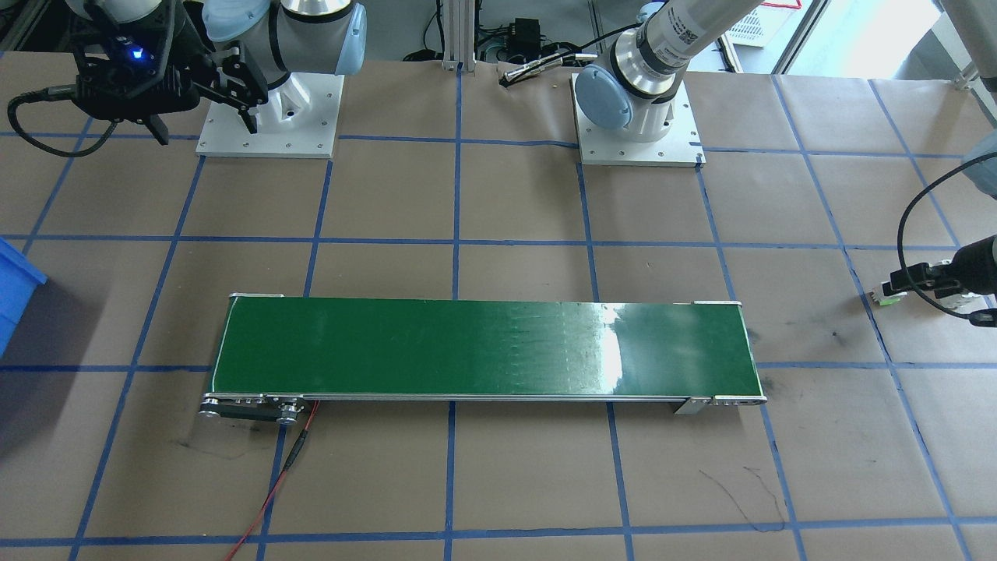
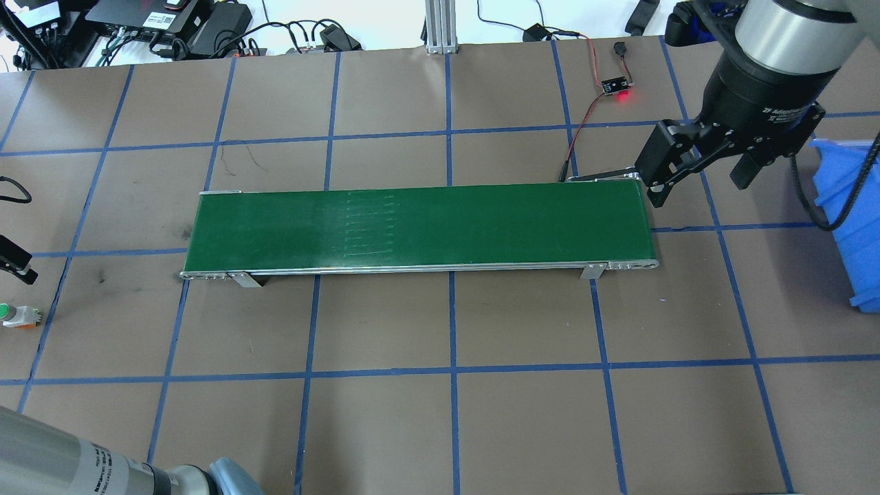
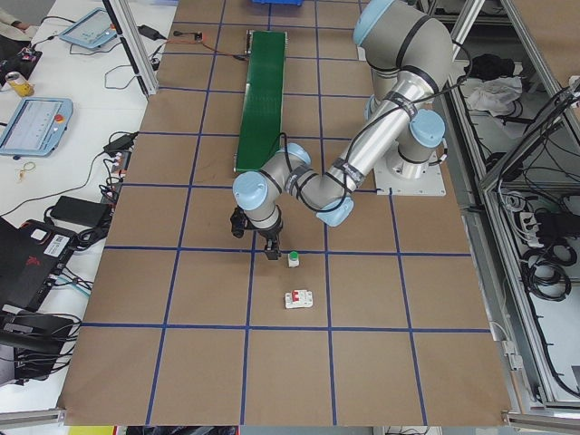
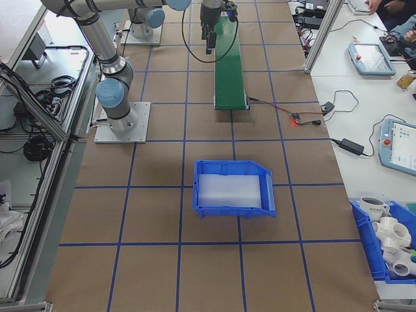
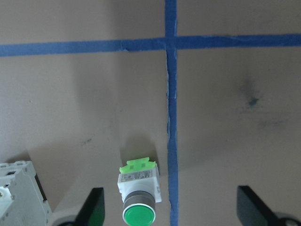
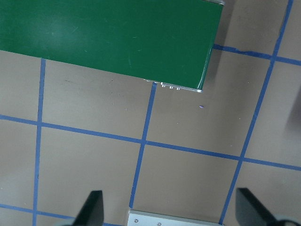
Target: Move button from left to right
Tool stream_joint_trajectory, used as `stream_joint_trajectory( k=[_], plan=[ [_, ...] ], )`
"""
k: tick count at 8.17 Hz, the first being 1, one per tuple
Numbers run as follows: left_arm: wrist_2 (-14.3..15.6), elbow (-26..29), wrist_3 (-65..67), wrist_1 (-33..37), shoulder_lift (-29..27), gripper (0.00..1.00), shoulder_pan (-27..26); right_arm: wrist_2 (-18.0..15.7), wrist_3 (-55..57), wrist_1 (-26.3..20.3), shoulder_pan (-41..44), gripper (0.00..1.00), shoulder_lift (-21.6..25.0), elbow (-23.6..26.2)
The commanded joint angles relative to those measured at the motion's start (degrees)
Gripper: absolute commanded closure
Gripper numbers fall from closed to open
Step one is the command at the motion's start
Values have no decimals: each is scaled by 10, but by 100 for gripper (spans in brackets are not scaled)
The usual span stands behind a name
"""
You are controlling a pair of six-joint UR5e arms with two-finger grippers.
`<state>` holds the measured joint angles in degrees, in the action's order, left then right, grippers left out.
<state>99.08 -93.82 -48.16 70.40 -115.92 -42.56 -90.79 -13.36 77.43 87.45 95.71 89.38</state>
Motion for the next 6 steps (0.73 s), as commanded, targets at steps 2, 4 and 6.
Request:
stream_joint_trajectory(
  k=[2, 4, 6],
  plan=[
    [15, -2, 5, -4, -27, 0, 7, 0, 0, 0, 0, 0, 0, 0],
    [38, -7, 1, -4, -36, 0, 23, 0, 0, 0, 0, 0, 0, 0],
    [40, -22, 3, -20, -36, 0, 31, 0, 0, 0, 0, 0, 0, 0]
  ],
)
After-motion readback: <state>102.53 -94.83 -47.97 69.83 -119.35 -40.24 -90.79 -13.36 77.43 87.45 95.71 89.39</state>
